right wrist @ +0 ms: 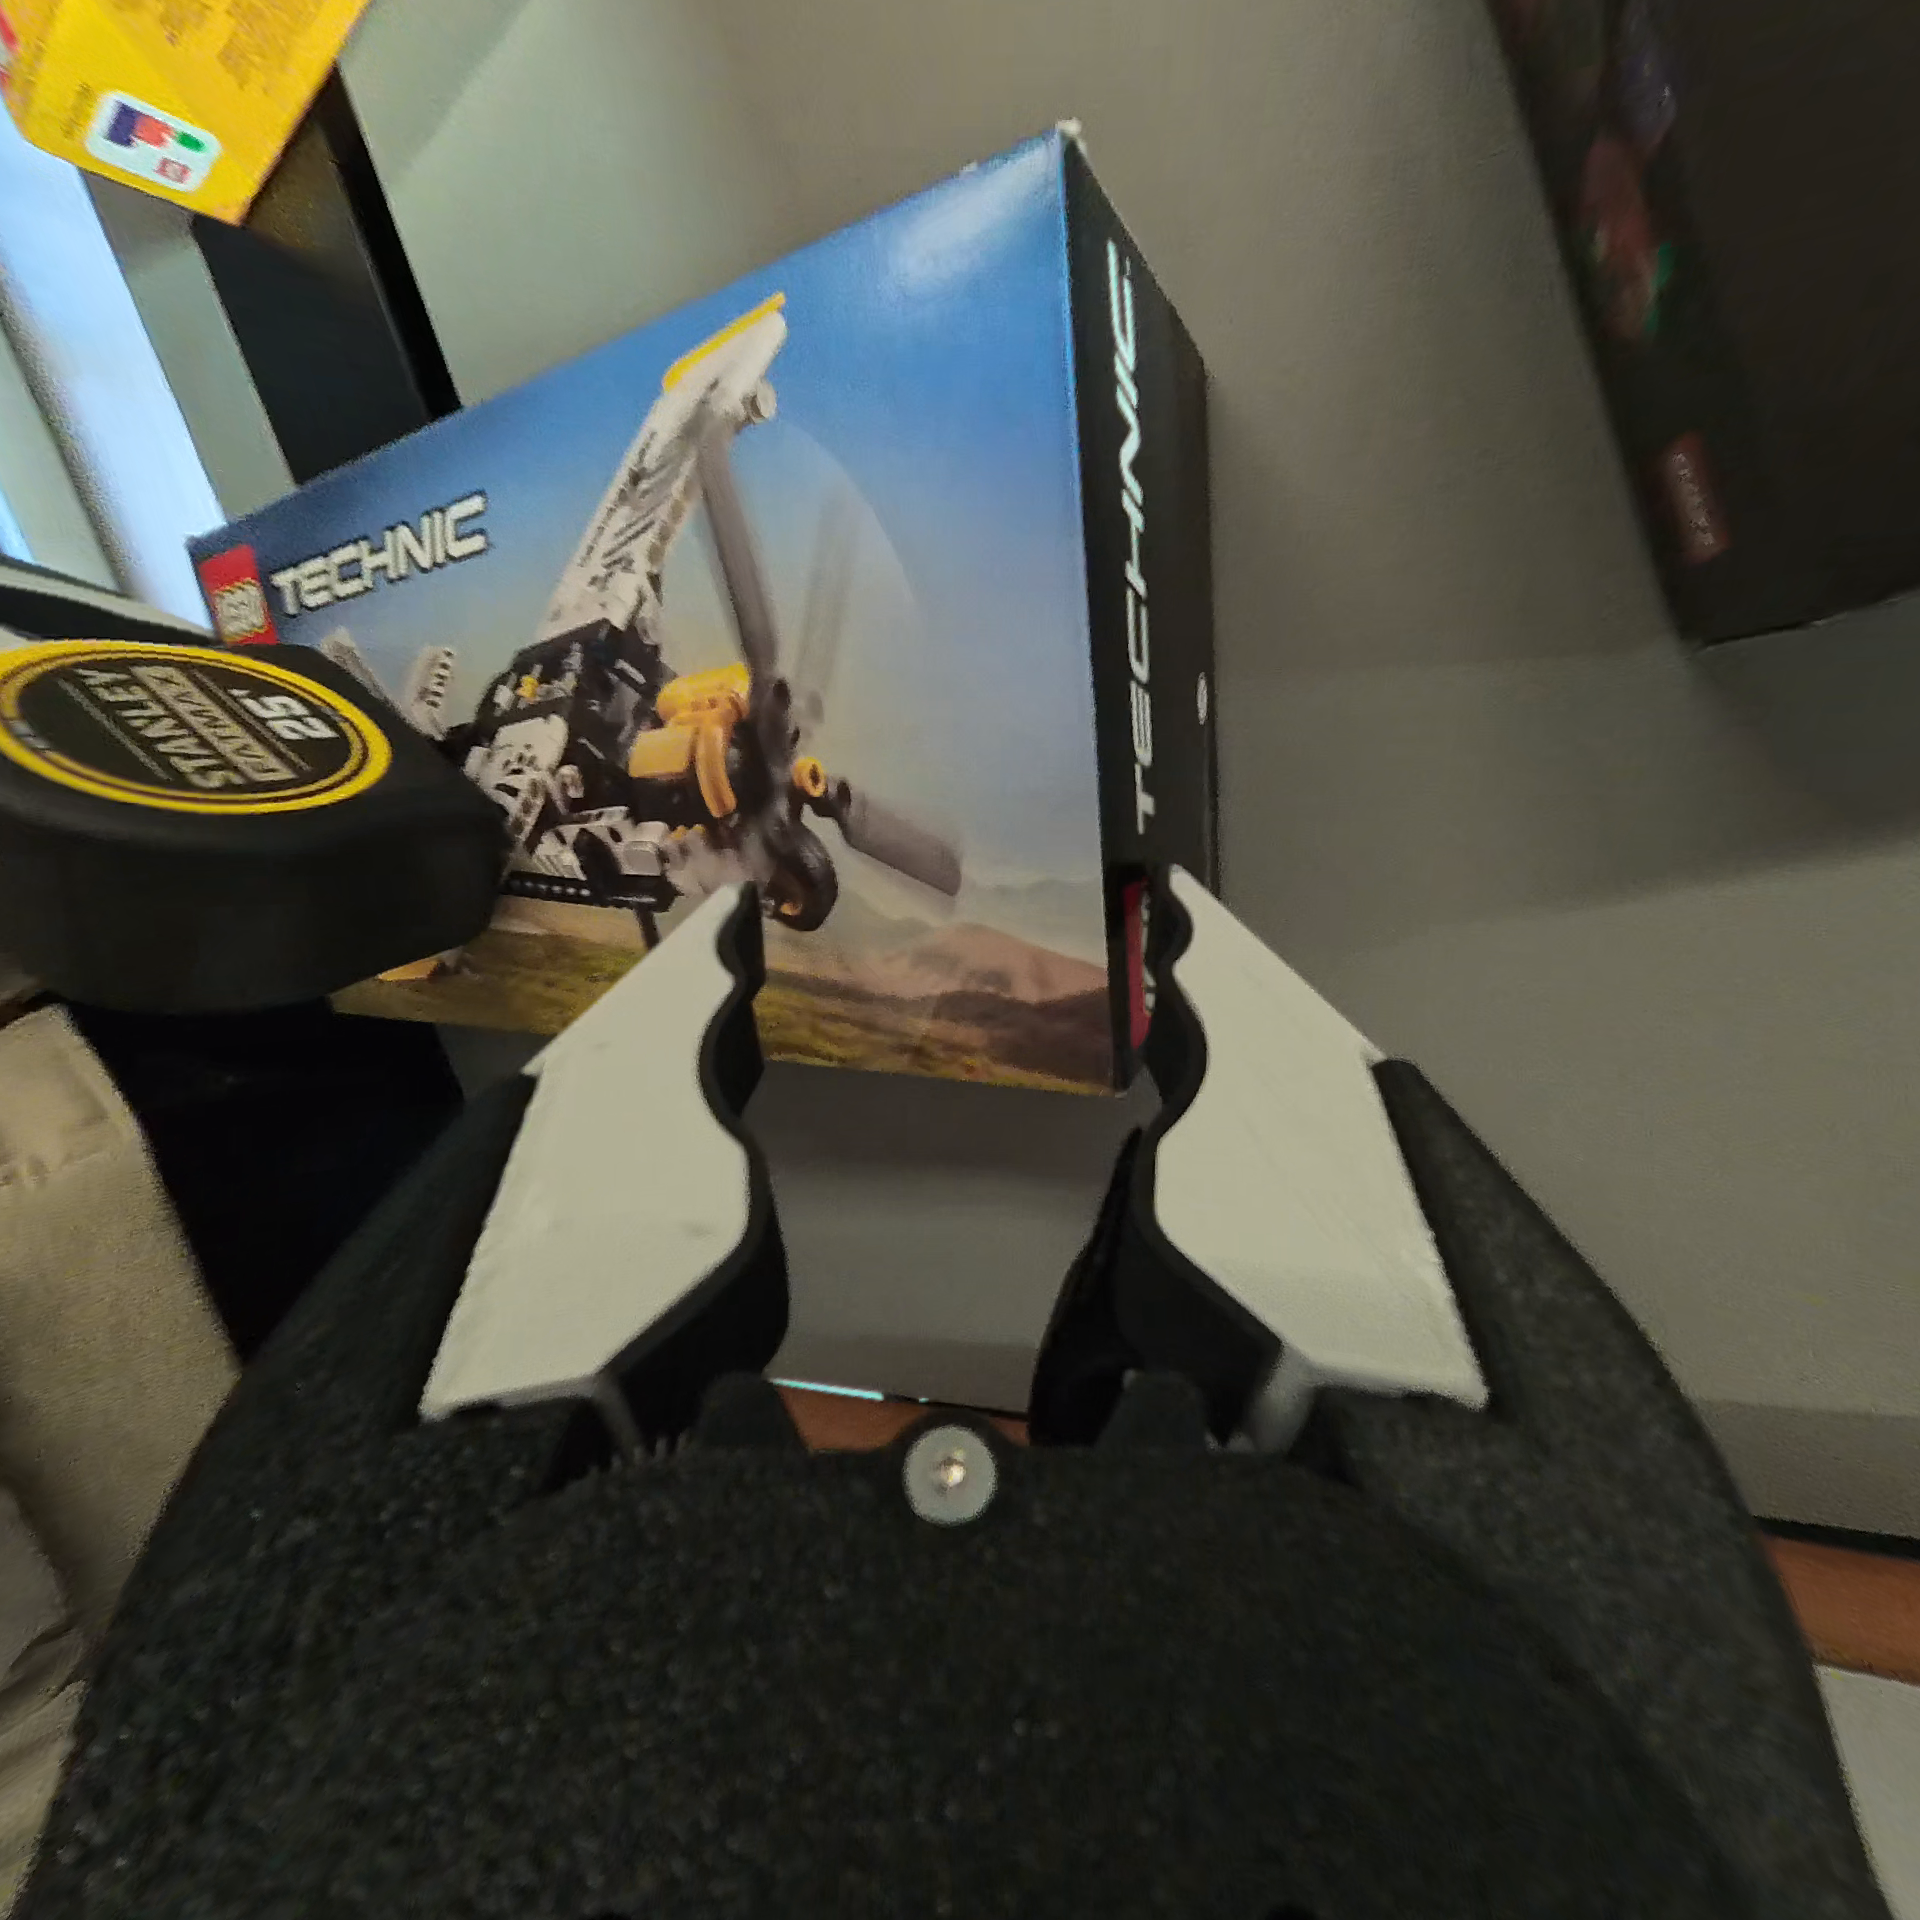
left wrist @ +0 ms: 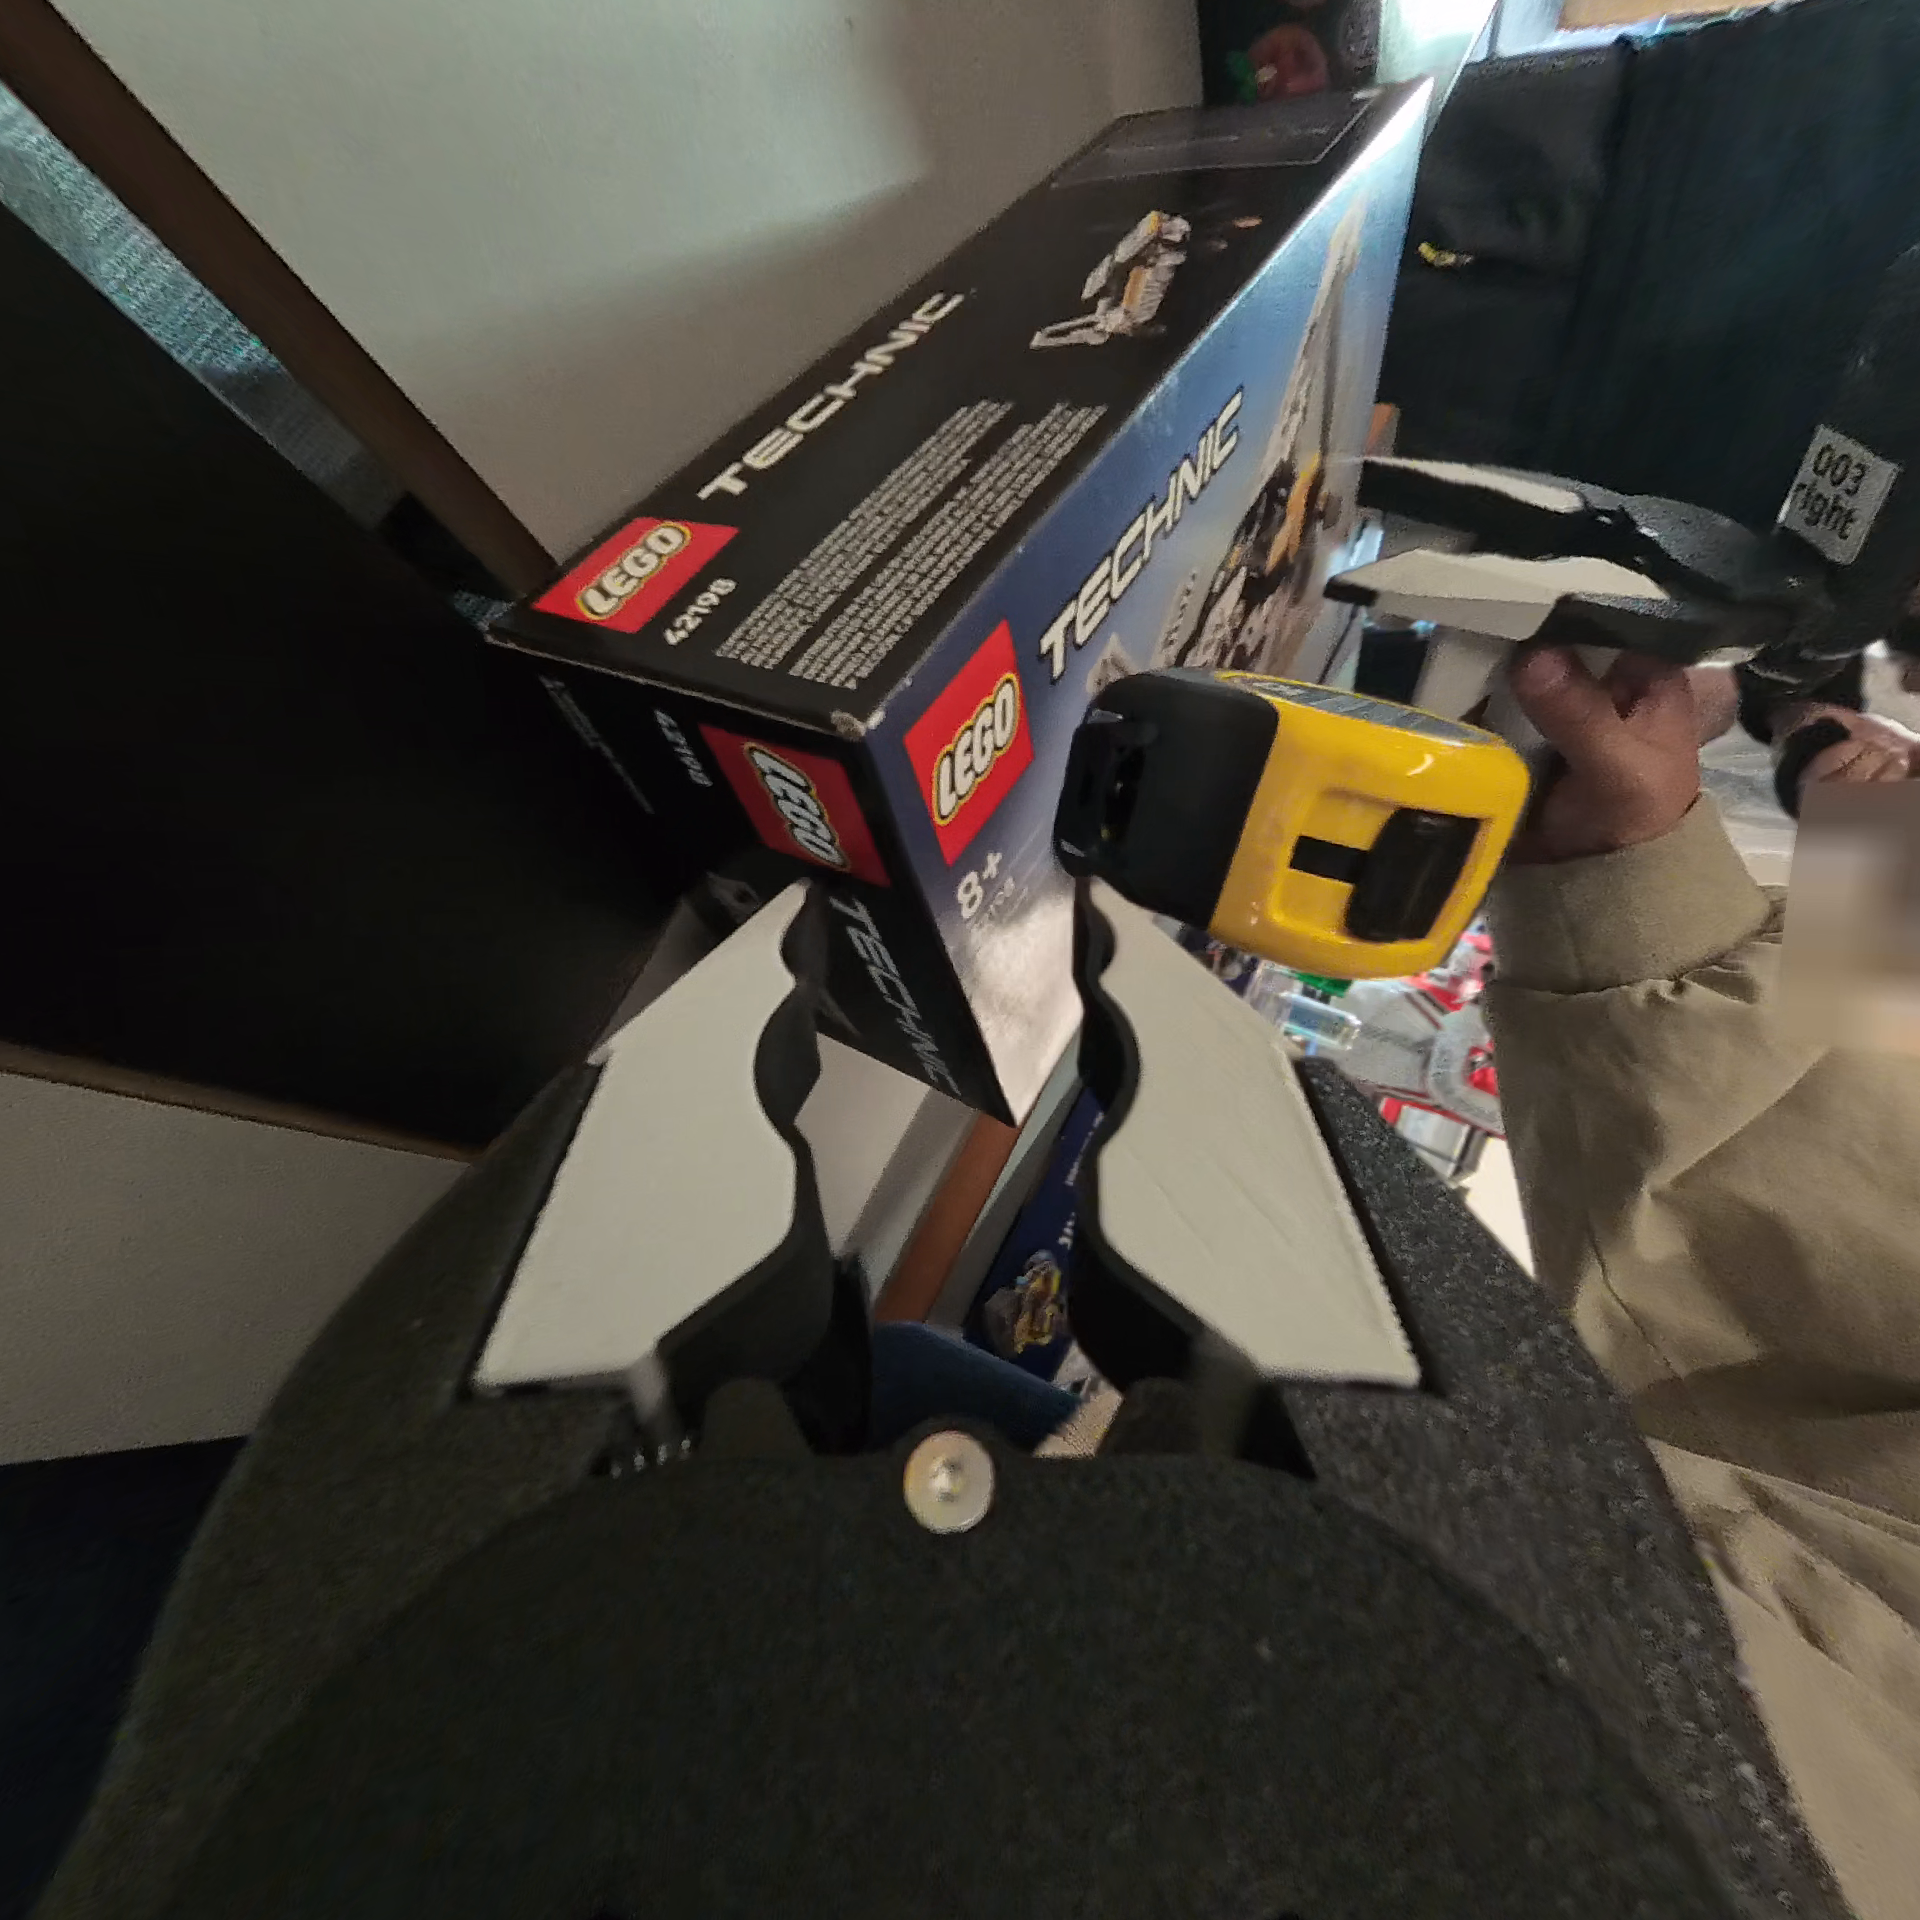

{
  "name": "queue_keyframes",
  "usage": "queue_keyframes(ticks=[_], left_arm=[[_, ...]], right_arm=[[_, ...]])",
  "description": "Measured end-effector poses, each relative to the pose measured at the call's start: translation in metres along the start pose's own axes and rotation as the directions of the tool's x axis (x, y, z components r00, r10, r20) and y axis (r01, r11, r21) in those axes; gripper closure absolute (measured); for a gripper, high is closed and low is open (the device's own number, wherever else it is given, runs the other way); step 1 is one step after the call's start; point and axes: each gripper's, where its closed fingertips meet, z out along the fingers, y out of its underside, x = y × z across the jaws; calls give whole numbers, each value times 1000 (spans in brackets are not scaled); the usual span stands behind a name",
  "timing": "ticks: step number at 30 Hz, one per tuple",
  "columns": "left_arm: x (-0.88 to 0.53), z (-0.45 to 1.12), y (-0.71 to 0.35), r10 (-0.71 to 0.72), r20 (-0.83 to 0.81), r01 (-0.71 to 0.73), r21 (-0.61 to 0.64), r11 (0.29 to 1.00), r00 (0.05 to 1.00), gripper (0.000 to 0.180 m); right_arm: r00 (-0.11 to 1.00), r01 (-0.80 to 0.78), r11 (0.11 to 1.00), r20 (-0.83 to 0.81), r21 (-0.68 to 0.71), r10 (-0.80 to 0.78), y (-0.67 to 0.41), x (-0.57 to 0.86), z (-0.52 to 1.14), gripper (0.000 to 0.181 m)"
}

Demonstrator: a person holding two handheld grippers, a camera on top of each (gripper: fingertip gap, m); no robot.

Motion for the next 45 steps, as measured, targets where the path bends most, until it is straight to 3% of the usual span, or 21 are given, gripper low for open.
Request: queue_keyframes(ticks=[2,7,17,22,24,26,28,32,34,35,36,38,40,41,43,45], left_arm=[[-6,0,-1,26,38,-25,-18,1000,999,144],[-18,-14,-16,55,104,-53,-24,998,993,139],[-27,-29,-75,340,150,-296,-257,920,928,135],[-19,-21,-104,495,99,-424,-393,816,863,133],[-16,-22,-107,547,49,-468,-457,756,836,134],[-11,-32,-112,614,13,-532,-486,694,789,136],[0,-50,-117,672,-28,-601,-477,642,740,136],[30,-101,-115,765,-96,-729,-400,556,636,135],[42,-129,-110,820,-91,-788,-351,505,566,134],[49,-143,-108,849,-72,-818,-320,478,524,134],[56,-158,-106,875,-47,-844,-294,448,481,134],[75,-187,-99,920,0,-899,-210,383,392,133],[97,-210,-97,951,77,-949,-74,306,300,129],[105,-216,-95,957,103,-962,-11,272,270,116],[104,-212,-83,954,55,-955,-20,297,296,112],[98,-198,-69,903,-78,-905,-106,413,422,114]], right_arm=[[999,10,1000,-36,8,-9,3,2,1,111],[999,-22,999,-24,-37,21,37,-20,5,118],[959,-281,957,-9,68,282,119,-131,41,117],[912,-393,888,-21,239,409,121,-187,69,116],[886,-414,842,-58,346,459,119,-199,58,128],[867,-331,768,-144,549,476,104,-212,12,144],[843,-143,712,-291,688,452,87,-232,-48,141],[765,177,666,-527,725,371,57,-266,-111,128],[749,157,658,-523,736,406,49,-262,-97,90],[805,126,687,-478,716,351,41,-266,-76,91],[851,66,715,-413,696,324,34,-270,-53,104],[908,15,749,-322,662,267,14,-276,-16,107],[899,54,749,-358,660,251,-8,-273,1,117],[897,66,749,-368,659,245,-19,-271,10,115],[893,30,782,-369,622,259,-35,-263,30,114],[884,2,797,-374,604,281,-49,-252,40,114]])
